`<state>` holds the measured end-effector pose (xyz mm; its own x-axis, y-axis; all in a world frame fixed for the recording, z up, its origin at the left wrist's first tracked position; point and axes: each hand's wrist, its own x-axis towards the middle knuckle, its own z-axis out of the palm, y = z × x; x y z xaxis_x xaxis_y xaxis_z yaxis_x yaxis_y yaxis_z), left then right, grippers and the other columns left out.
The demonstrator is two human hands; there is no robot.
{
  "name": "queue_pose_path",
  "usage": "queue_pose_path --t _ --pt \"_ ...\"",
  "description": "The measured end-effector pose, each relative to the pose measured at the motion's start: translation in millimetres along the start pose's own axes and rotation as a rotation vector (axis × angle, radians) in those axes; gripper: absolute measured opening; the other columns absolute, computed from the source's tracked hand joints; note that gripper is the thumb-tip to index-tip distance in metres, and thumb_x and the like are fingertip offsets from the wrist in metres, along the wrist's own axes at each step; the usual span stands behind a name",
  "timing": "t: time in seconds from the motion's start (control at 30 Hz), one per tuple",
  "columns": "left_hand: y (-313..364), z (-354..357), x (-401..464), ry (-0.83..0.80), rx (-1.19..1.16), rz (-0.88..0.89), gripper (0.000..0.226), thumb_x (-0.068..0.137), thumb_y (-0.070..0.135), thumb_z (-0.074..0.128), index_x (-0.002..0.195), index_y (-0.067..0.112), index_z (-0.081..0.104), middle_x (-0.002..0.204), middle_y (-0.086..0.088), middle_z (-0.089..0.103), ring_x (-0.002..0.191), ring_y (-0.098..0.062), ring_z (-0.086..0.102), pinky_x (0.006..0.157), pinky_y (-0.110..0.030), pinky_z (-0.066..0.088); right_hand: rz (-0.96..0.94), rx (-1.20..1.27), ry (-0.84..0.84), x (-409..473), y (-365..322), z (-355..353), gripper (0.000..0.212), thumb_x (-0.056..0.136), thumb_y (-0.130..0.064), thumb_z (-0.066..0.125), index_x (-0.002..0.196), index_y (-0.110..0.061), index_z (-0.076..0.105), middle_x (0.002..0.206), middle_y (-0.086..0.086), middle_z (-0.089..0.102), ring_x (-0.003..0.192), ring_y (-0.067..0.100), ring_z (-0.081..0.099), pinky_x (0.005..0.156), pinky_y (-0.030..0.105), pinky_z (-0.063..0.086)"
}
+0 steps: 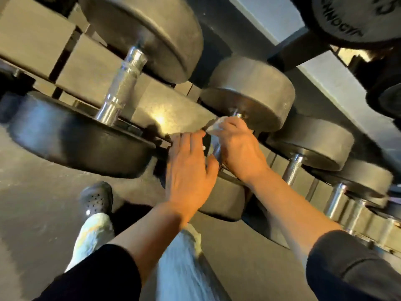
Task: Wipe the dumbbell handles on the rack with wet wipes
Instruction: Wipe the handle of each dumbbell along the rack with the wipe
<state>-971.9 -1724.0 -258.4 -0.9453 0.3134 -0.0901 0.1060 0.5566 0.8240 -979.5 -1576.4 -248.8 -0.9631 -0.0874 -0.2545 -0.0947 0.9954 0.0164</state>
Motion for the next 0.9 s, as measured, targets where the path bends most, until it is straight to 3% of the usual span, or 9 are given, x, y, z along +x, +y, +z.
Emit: queue_pose_path --t 0.13,0.23,0.4,0.53,0.63,0.77,0.9 --pt "-8 -2 3 -0.063 -0.034 0.062 0.047 0.078 0.033 0.039 0.116 0.008 0.049 0.106 -0.011 0.054 0.102 -0.026 0.047 0.089 -0.038 0.040 0.024 0.018 -0.052 -4 -7 -13 0.026 0.069 0.000 0.059 0.091 -0.003 0.072 0.092 0.011 0.068 0.102 0.031 0.057 0.094 0.037 0.046" --pt "-10 -3 3 -0.068 -0.097 0.033 0.045 0.079 0.034 0.044 0.116 0.009 0.048 0.106 -0.010 0.053 0.101 -0.025 0.048 0.088 -0.041 0.043 0.005 0.090 -0.067 -10 -8 -15 0.028 0.069 0.004 0.061 0.093 -0.004 0.073 0.098 0.009 0.070 0.103 0.026 0.056 0.094 0.024 0.037" --pt "-8 -4 2 -0.068 -0.118 -0.004 0.045 0.078 0.034 0.048 0.115 0.009 0.047 0.105 -0.010 0.053 0.100 -0.025 0.049 0.084 -0.040 0.045 0.080 0.313 -0.125 -22 -10 -15 0.030 0.069 0.012 0.069 0.090 -0.008 0.076 0.099 0.004 0.070 0.104 0.013 0.053 0.092 0.013 0.037" --pt "-9 -5 2 -0.108 -0.122 0.005 0.045 0.078 0.033 0.050 0.116 0.010 0.046 0.106 -0.008 0.051 0.100 -0.023 0.047 0.086 -0.039 0.043 0.143 0.441 -0.125 -22 -9 -14 0.029 0.071 0.011 0.070 0.083 -0.014 0.076 0.093 0.002 0.068 0.096 0.013 0.058 0.087 0.022 0.047" --pt "-8 -6 4 -0.124 -0.106 -0.001 0.044 0.079 0.031 0.050 0.117 0.010 0.047 0.106 -0.009 0.052 0.101 -0.024 0.048 0.087 -0.039 0.042 0.222 0.526 -0.029 -22 -15 -15 0.028 0.073 0.013 0.066 0.084 -0.011 0.076 0.095 0.005 0.067 0.096 0.016 0.060 0.088 0.022 0.049" --pt "-3 -21 11 -0.133 -0.020 0.086 0.047 0.081 0.036 0.042 0.119 0.008 0.048 0.109 -0.010 0.053 0.102 -0.023 0.047 0.088 -0.038 0.041 0.436 0.707 0.214 -7 -29 -25 0.033 0.075 0.016 0.061 0.097 -0.007 0.072 0.102 0.010 0.067 0.096 0.013 0.058 0.083 0.007 0.043" --pt "-4 -59 42 -0.065 0.135 0.222 0.044 0.082 0.032 0.049 0.119 0.008 0.048 0.108 -0.011 0.054 0.099 -0.024 0.049 0.085 -0.035 0.042 0.376 0.797 0.265 20 -37 -29 0.042 0.076 0.010 0.062 0.112 -0.012 0.066 0.101 -0.002 0.065 0.099 0.019 0.061 0.088 0.023 0.049"
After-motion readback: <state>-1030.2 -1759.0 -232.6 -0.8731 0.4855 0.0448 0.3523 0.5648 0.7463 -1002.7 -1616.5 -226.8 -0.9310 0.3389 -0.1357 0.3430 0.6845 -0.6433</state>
